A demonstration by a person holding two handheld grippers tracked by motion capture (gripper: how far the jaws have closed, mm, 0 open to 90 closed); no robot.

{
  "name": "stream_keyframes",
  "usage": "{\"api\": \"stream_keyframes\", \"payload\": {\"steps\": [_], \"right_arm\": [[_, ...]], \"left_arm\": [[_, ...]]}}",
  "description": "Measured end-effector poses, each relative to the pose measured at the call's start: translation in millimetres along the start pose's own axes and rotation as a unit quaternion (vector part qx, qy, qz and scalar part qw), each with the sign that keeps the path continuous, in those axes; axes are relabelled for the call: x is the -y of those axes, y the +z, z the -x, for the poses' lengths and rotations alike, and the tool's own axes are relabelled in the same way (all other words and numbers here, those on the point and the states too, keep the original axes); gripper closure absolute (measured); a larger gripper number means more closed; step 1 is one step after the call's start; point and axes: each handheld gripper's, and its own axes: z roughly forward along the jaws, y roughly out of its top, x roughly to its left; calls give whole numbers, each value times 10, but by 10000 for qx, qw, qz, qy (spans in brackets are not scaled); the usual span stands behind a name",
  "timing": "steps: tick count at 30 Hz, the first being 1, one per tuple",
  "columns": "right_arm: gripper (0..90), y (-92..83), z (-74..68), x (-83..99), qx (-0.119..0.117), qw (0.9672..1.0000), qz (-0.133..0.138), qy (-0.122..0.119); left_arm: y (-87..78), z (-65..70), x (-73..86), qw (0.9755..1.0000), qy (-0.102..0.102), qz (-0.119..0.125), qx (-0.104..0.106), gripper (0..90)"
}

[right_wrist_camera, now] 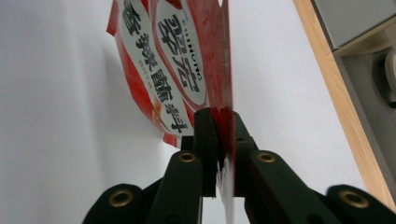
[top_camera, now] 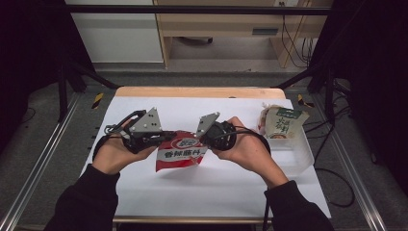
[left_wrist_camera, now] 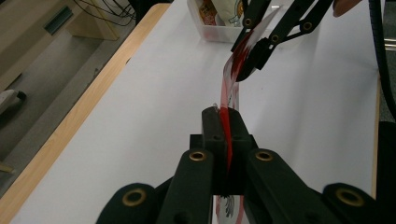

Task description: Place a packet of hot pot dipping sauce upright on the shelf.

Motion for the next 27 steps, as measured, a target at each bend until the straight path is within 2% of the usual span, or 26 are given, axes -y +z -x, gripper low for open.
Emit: {"api": "stream_keyframes", "payload": {"steps": [5, 6, 9, 11, 17, 21, 22, 24, 27], "right_arm": [[896, 33, 3, -24, -127, 9999, -50, 47], [896, 39, -1, -32, -144, 9998, -65, 132], [898, 49, 12, -57, -207, 9996, -123, 117], [899, 51, 22, -80, -218, 9996, -142, 83], [899, 77, 74, -105, -187, 9995, -208, 158], [899, 81, 128, -103, -176, 9991, -157, 350], [899, 78, 133, -106, -167, 9989, -182, 404], [899, 67, 160, -110, -155, 9988, -196, 425], [899, 35, 197, -117, -81, 9986, -184, 497]], "left_arm": [[20, -39, 50, 10000, -57, -25, -36, 900], [21, -45, 62, 10000, -67, -46, -49, 899], [22, -54, 100, 9999, -81, -74, -67, 854], [12, -63, 137, 9998, -160, -59, -105, 813], [-41, -96, 250, 9987, -339, 111, -358, 500], [-67, -93, 369, 9972, -497, 183, -520, 321], [-78, -88, 427, 9963, -548, 247, -611, 290], [-91, -78, 534, 9946, -701, 395, -653, 233], [-80, -51, 701, 9913, -894, 399, -879, 169]]}}
